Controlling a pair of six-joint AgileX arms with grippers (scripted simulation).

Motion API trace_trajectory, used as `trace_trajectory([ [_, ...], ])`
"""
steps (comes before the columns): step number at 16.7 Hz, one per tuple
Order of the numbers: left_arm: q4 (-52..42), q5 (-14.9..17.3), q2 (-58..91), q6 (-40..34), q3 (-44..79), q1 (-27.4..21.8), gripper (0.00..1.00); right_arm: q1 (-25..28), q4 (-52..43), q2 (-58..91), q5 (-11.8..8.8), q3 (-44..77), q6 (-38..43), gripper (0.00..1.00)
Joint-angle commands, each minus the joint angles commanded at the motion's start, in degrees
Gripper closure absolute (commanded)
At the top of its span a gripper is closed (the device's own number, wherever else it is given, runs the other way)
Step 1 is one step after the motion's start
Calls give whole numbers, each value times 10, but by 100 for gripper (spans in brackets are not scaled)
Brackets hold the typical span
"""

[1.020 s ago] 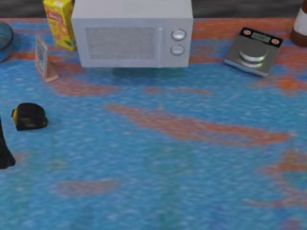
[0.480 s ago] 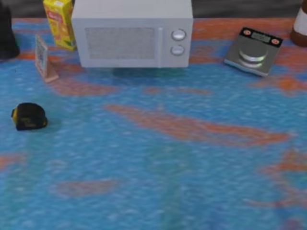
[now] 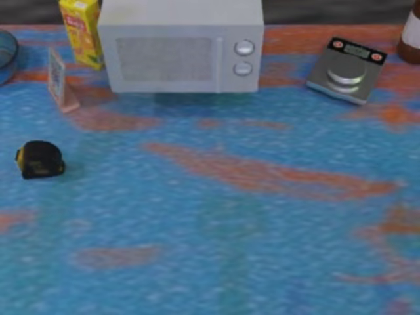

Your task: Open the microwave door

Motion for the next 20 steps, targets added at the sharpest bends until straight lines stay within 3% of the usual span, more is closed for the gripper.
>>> trace_trajectory([
  [5, -145, -33, 250, -61, 263, -64, 0, 0, 0, 0, 0, 0, 0, 0],
  [10, -247, -56, 427, -99, 429, -106, 0, 0, 0, 0, 0, 0, 0, 0],
  [20, -265, -61, 478, -107, 463, -113, 0, 0, 0, 0, 0, 0, 0, 0],
])
